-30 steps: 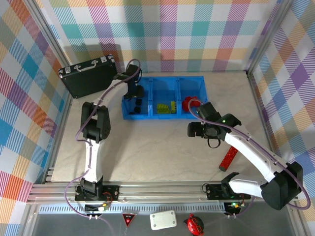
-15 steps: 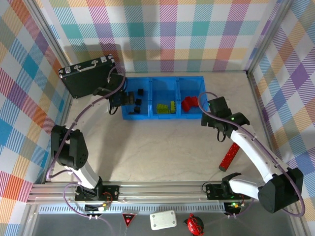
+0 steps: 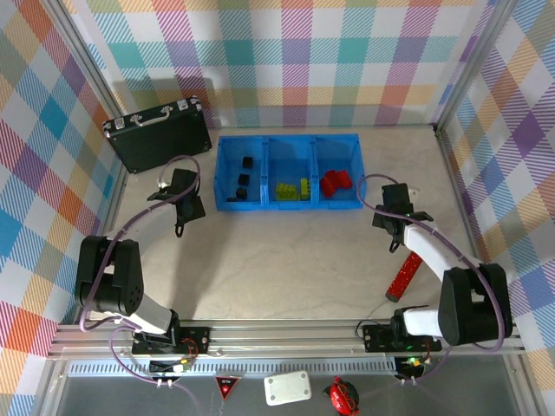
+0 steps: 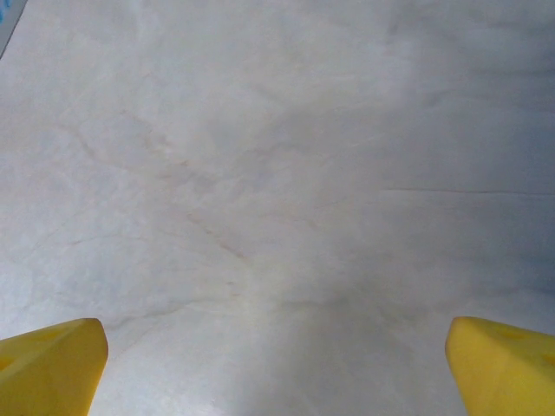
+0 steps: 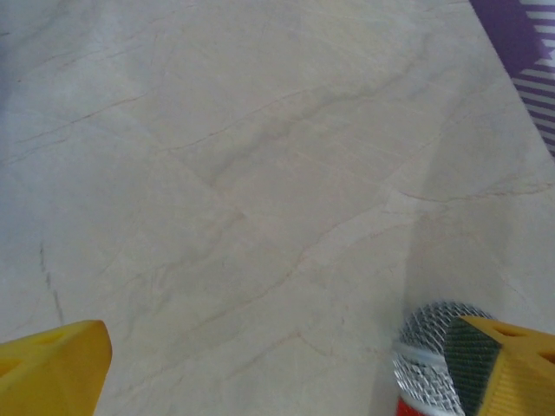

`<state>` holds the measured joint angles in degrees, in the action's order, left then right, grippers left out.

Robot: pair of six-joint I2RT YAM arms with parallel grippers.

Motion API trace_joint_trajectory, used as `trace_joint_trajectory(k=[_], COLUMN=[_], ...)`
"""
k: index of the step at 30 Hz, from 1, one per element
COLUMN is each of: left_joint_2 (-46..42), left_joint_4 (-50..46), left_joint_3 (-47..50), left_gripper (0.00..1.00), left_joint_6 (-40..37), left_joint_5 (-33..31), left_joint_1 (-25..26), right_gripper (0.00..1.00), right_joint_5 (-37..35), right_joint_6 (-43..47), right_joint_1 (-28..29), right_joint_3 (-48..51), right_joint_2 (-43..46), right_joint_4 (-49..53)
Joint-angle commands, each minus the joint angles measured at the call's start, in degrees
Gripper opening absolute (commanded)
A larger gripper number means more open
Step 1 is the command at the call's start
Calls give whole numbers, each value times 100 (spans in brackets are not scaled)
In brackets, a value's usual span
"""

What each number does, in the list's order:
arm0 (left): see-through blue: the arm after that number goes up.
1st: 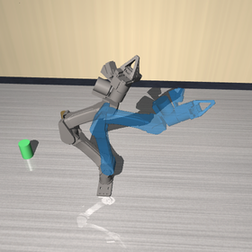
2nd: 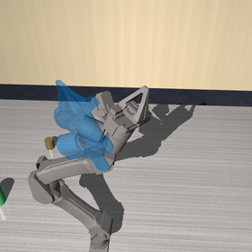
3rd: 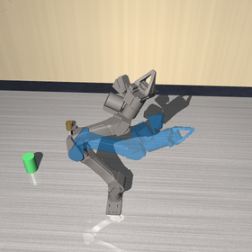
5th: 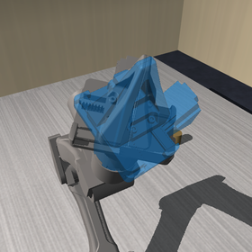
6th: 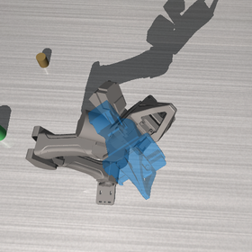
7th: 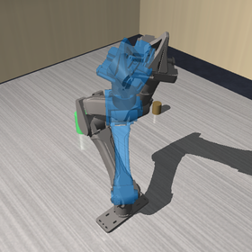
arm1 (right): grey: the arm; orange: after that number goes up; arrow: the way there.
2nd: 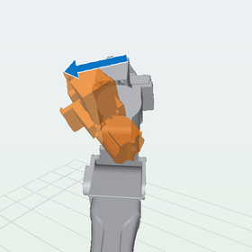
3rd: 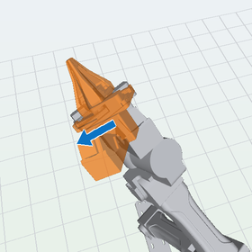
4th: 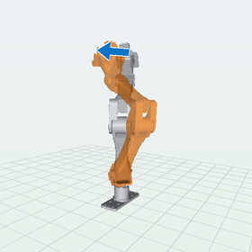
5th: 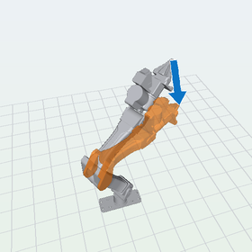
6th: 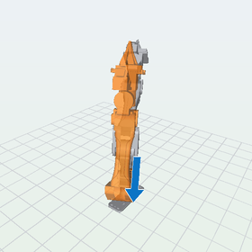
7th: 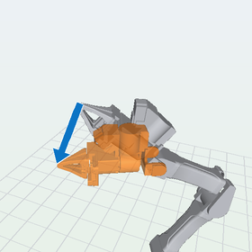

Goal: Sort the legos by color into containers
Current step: Reset both arms

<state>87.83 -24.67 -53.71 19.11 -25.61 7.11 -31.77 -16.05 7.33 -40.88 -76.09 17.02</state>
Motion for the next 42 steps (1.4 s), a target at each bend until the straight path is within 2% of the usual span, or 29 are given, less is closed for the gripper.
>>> trace_joint_trajectory(k=[1,6,12,16,17,18,22,26,28,30,33,36,37,42], left_joint_2=[128,22,-29,-39,-46,-28,-51,-142,-165,-170,-108,299,241,272], left_joint_4=[628,2082,4033,5293,5319,5300,5485,5884,6099,6249,6485,7571,7314,7326], left_joint_3=[113,642,1485,2072,2101,2076,2160,2414,2539,2618,2704,3062,3000,2974], left_gripper=[100,100,100,100,100,100,100,100,100,100,100,100,100,100], left_joint_6=[152,-358,-998,-1184,-1199,-1216,-1358,-1475,-1552,-1619,-1785,-2049,-2040,-2105], left_joint_5=[-83,231,845,887,965,1007,1297,1579,1749,1846,1907,2287,2266,2038], left_joint_1=[-309,-604,-636,-641,-651,-657,-659,-650,-647,-626,-515,-438,-439,-316], right_gripper=[99,99,99,99,99,99,99,99,99,99,99,99,99,99], right_joint_5=[327,294,551,987,1105,1349,2129,2234,2284,2227,2087,2094,2087,2094], right_joint_6=[223,336,598,933,1008,1076,1429,1471,1548,1477,1415,1403,1421,1413], right_joint_1=[-213,-329,-368,-395,-408,-409,-408,-409,-411,-413,-408,-410,-408,-410], right_joint_3=[285,679,1184,1587,1603,1491,1462,1742,2004,1932,1870,1856,1856,1859], right_joint_2=[-228,-459,-463,-686,-786,-793,-960,-944,-1252,-1095,-1152,-1170,-1197,-1188], right_joint_4=[-1324,-2759,-4456,-5702,-5900,-5647,-5811,-6292,-7154,-6729,-6677,-6684,-6717,-6715])
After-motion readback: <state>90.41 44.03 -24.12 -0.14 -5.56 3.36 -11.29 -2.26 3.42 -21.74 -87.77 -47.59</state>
